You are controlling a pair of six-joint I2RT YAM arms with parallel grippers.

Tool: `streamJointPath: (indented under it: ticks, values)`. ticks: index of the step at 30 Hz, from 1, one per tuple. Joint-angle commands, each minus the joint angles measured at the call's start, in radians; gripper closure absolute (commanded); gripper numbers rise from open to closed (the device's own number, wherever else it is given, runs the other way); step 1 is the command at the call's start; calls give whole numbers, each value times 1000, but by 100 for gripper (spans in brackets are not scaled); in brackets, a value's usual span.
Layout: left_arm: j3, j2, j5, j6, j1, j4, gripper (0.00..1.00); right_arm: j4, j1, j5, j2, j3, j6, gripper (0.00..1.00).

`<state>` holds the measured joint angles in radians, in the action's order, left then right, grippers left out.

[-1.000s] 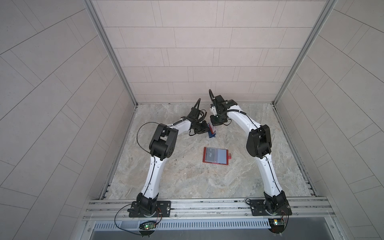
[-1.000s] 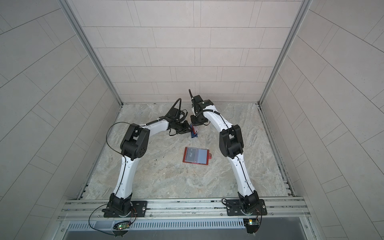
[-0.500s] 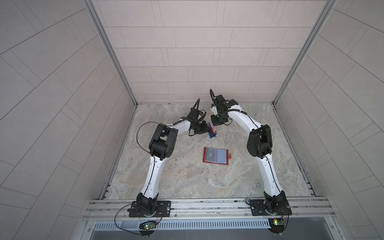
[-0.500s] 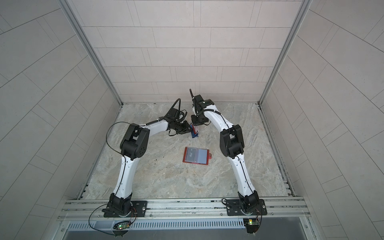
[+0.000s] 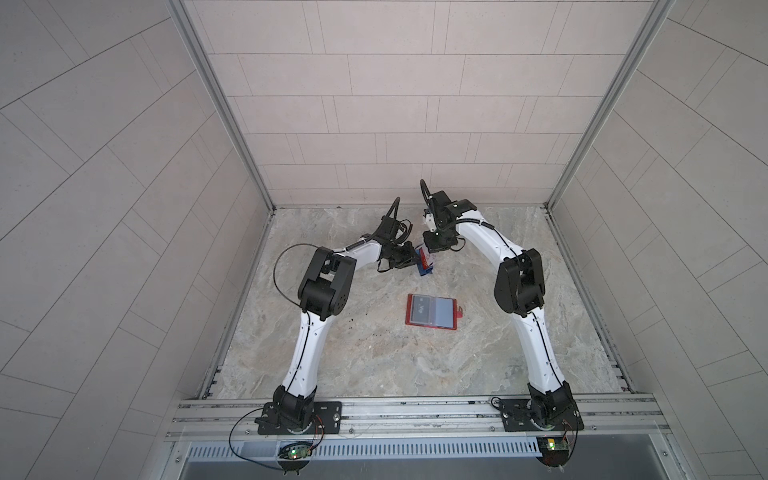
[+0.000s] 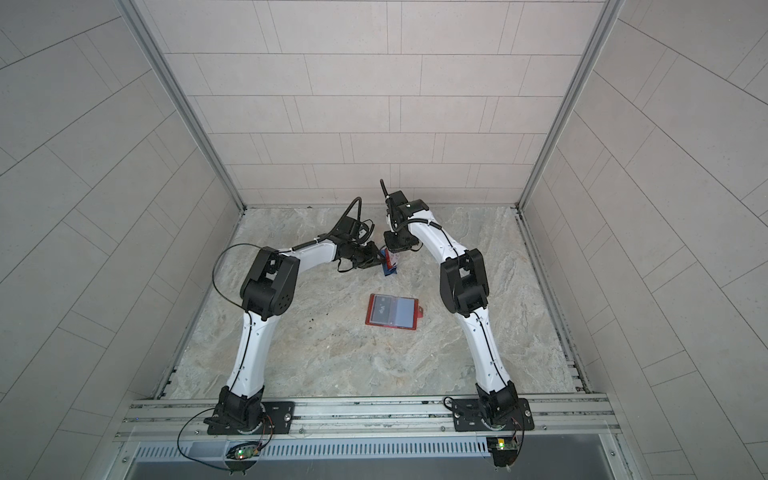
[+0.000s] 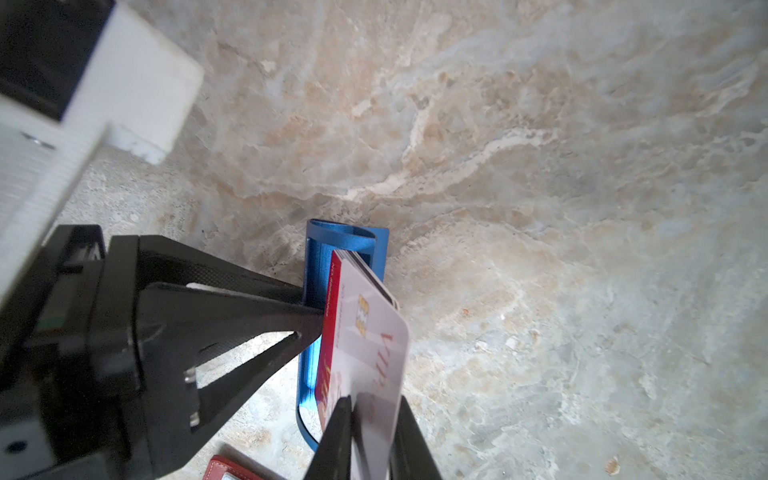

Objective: Put the credit cards into the card holder

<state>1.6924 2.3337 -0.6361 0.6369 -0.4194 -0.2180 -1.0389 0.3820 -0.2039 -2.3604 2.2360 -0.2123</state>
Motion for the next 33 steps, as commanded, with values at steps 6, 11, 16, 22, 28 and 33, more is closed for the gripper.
streamJointPath:
  ticks: [6,11,16,22,28,33]
  values:
    - [-42,45,50,-4,1,-99,73,-39,-8,53,54,-7,16,78]
    - [-42,46,50,-6,2,-100,73,-41,-8,55,59,-7,16,77]
    - [-43,47,50,-6,2,-100,73,-46,-5,45,65,-7,18,83]
    - [-43,49,49,-8,1,-100,73,-50,0,22,76,-7,19,95]
    - [-43,49,48,-6,1,-98,73,-55,1,-2,77,-7,19,99]
    - [-51,36,37,-5,2,-89,73,-56,0,-34,88,-15,19,100]
